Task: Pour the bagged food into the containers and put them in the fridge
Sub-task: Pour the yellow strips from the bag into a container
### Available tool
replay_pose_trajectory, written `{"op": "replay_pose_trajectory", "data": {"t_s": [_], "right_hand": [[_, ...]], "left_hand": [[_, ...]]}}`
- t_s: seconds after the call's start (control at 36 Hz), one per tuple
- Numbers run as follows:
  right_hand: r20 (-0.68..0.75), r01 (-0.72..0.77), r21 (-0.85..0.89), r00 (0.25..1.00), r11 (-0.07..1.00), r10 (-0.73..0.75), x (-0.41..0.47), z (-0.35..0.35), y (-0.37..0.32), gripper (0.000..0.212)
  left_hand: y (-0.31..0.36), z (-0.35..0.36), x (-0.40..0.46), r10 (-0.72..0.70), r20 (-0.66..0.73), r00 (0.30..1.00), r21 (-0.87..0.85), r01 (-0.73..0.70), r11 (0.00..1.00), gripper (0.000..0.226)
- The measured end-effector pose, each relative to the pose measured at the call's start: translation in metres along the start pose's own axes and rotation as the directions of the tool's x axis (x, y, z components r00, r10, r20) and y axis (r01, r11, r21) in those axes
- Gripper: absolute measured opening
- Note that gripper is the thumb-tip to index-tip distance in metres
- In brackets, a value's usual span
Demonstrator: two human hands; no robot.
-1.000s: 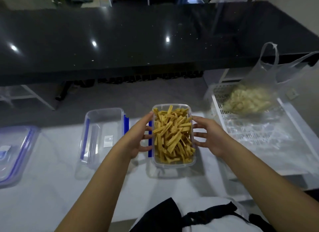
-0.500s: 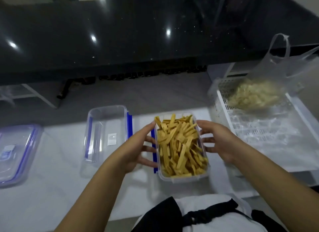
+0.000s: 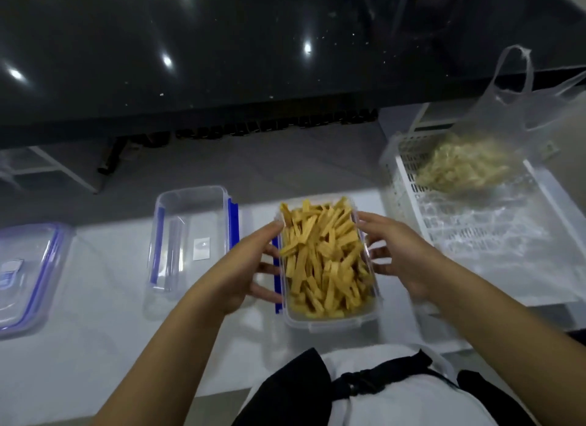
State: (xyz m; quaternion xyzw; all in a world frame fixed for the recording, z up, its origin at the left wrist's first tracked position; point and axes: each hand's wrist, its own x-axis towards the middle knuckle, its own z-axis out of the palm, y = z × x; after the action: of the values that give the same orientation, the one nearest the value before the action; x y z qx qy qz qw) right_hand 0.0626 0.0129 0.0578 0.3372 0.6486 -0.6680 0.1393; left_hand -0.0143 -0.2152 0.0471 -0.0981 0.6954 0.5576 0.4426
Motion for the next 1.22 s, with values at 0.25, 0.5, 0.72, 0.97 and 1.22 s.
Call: {"op": "replay_pose_trajectory", "data": {"t_s": [0.25, 0.5, 0.72, 0.97, 1.22], "right_hand": [[0.076, 0.060, 0.047, 0.995, 0.997, -0.063, -0.005, 0.002, -0.009, 0.025], [0.038, 0.005, 0.053, 0.999, 0.999, -0.007, -0.005, 0.011, 0.003, 0.022], [-0.002, 0.000, 0.042, 1.000, 0.999, 0.000, 0.007, 0.005, 0.002, 0.030], [0.083, 0.100, 0.098, 0.991, 0.990, -0.108, 0.001, -0.011, -0.007, 0.034], [-0.032, -0.047, 0.082, 0.998, 0.996, 0.050, 0.018, 0.003, 0.019, 0.025]], "left_hand": [[0.021, -0.007, -0.007, 0.080, -0.045, 0.996, -0.002, -0.080, 0.997, 0.047], [0.009, 0.006, -0.001, 0.052, -0.017, 0.998, 0.084, -0.051, 0.995, 0.045], [0.005, 0.005, 0.004, 0.057, 0.000, 0.998, 0.056, -0.057, 0.997, 0.039], [0.012, -0.010, -0.001, 0.179, -0.001, 0.984, -0.013, -0.179, 0.984, 0.036], [-0.007, 0.007, 0.019, 0.038, 0.030, 0.999, 0.018, -0.039, 0.999, 0.042]]}}
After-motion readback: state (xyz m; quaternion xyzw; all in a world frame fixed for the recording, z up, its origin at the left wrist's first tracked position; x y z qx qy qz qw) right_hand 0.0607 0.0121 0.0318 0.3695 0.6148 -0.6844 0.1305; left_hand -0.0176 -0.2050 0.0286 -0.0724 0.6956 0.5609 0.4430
